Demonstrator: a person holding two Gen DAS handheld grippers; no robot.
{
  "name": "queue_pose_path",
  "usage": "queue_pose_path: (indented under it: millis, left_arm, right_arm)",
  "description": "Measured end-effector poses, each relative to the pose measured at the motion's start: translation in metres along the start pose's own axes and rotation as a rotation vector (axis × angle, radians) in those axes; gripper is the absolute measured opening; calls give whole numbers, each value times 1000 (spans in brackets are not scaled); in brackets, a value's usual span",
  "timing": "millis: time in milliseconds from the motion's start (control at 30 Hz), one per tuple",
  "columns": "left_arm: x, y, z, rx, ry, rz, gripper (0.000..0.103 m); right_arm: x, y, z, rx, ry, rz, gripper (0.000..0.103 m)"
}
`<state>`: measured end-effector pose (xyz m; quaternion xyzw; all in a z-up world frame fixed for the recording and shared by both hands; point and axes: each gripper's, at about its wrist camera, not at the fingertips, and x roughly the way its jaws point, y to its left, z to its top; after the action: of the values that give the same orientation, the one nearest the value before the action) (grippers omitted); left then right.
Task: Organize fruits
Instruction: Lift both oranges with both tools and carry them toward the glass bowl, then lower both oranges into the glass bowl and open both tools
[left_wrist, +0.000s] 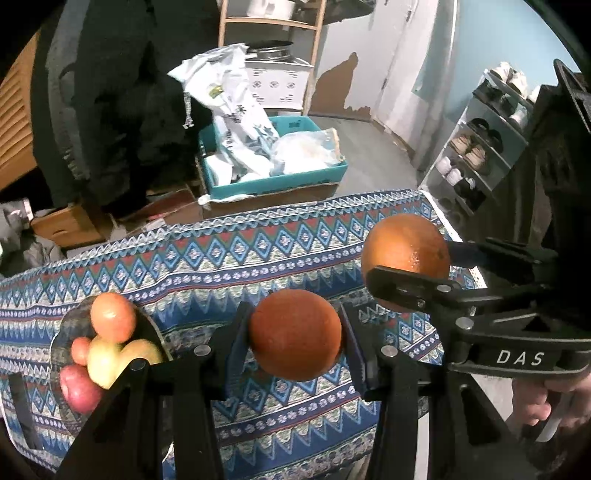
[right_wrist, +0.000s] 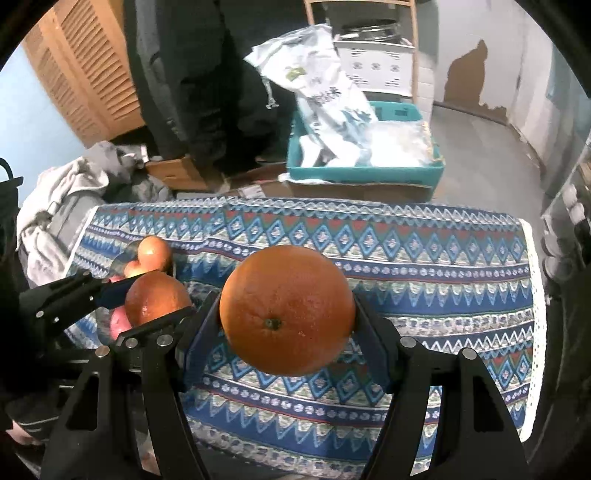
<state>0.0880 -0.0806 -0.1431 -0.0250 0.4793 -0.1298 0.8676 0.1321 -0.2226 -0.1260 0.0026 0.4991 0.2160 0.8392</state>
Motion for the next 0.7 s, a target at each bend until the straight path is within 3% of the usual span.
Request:
queue_pose_path:
  millis: [700]
  left_arm:
    - [-29, 112, -47, -159, 2, 104, 48]
  right_arm:
    - [39, 82, 9, -102, 69, 103, 70]
